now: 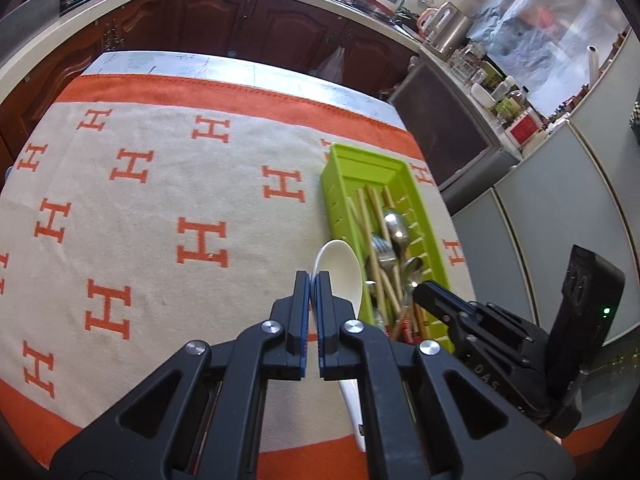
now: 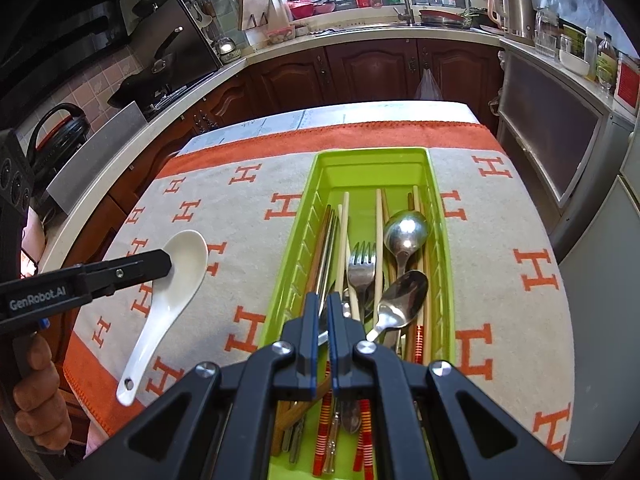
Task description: Organize utensils
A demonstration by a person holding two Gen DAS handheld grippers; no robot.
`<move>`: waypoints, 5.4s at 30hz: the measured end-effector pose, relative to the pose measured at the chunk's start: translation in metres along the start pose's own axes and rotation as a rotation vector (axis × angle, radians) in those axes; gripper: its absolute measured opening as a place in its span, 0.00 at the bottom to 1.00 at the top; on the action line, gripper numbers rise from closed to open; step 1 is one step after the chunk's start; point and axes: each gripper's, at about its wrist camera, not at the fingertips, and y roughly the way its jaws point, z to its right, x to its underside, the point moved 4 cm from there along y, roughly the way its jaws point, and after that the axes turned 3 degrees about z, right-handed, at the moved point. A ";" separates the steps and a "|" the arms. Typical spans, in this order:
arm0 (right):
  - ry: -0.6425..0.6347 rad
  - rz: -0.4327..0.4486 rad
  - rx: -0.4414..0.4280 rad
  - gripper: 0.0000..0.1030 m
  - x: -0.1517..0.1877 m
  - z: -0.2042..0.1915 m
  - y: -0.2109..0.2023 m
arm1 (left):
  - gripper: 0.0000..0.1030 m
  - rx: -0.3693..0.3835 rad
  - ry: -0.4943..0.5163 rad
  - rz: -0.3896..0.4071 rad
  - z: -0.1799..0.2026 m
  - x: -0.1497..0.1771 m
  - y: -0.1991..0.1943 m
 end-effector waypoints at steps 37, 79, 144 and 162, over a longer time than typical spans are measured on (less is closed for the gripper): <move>0.148 0.016 0.119 0.04 -0.008 0.048 -0.008 | 0.02 -0.109 0.158 -0.038 0.062 -0.036 0.104; 0.126 0.010 -0.089 0.28 0.030 -0.061 -0.086 | 0.80 -0.369 0.164 0.108 -0.002 0.054 -0.121; 0.070 0.045 -0.065 0.46 0.033 -0.108 -0.083 | 0.81 -0.442 0.070 0.132 -0.031 0.071 -0.140; 0.070 0.044 -0.064 0.46 0.033 -0.106 -0.083 | 0.81 -0.442 0.069 0.131 -0.031 0.071 -0.140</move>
